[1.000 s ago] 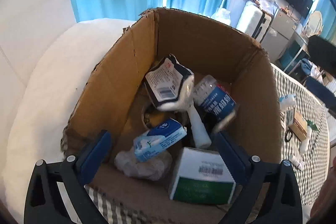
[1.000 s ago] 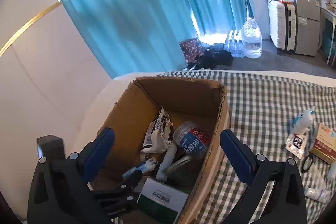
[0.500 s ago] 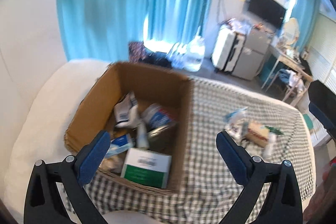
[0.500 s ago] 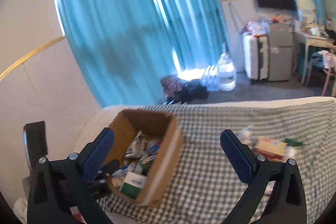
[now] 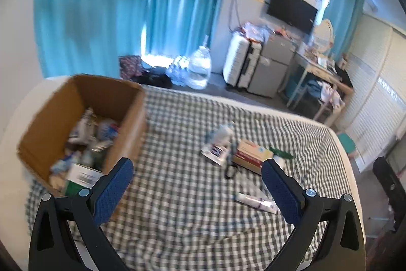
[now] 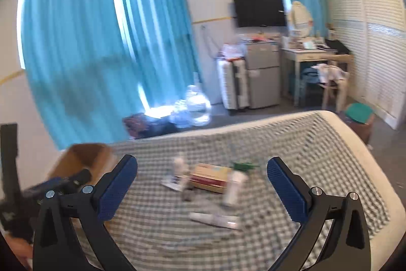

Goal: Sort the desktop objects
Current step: 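Grasp the white green-lidded container with the right tool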

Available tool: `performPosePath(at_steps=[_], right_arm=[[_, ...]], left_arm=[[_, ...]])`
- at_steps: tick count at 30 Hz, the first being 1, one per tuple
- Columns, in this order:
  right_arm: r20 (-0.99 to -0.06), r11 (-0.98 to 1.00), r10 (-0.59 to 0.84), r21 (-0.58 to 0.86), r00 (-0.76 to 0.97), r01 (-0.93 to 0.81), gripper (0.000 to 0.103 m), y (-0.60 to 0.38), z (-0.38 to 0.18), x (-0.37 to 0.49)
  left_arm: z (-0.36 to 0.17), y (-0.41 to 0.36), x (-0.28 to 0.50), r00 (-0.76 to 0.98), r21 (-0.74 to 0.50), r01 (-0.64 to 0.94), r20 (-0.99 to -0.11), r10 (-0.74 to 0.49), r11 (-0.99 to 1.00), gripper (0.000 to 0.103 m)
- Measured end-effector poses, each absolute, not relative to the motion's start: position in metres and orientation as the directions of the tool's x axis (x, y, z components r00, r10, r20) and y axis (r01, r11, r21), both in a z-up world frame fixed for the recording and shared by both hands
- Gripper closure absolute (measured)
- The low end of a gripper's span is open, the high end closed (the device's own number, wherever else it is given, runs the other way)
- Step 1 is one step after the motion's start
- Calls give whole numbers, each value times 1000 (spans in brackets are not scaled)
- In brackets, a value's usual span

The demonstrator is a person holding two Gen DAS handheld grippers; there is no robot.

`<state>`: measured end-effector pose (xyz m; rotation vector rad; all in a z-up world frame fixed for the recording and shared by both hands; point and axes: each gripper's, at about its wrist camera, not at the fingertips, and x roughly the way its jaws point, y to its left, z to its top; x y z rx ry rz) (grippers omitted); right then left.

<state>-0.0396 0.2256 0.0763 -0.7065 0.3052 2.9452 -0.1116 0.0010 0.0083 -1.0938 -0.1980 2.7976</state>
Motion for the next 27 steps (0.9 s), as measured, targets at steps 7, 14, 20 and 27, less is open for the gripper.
performPosePath(at_steps=[7,14,20,27], right_arm=[[-565,-943,56,240,-823,-229,0,272,2,-75],[-658,-929,14,270,-753,-254,0,291,-63,-114],[-729,-919,-3,271,-685,-285,6,303,-108,-157],[-783,-926,-43,264,-621,-269,15,304,-147,-201]], left_arm=[[-49,41,-141,-671,-102,-130,-723,164,-986,0],[-114,66,-185,-608,-58,-159,-781,144,-986,0],[-156,82,-230,-580,1,-166,-809,97,-986,0],[-193,89,-275,-552,-31,-141,-827,104,-990,0]])
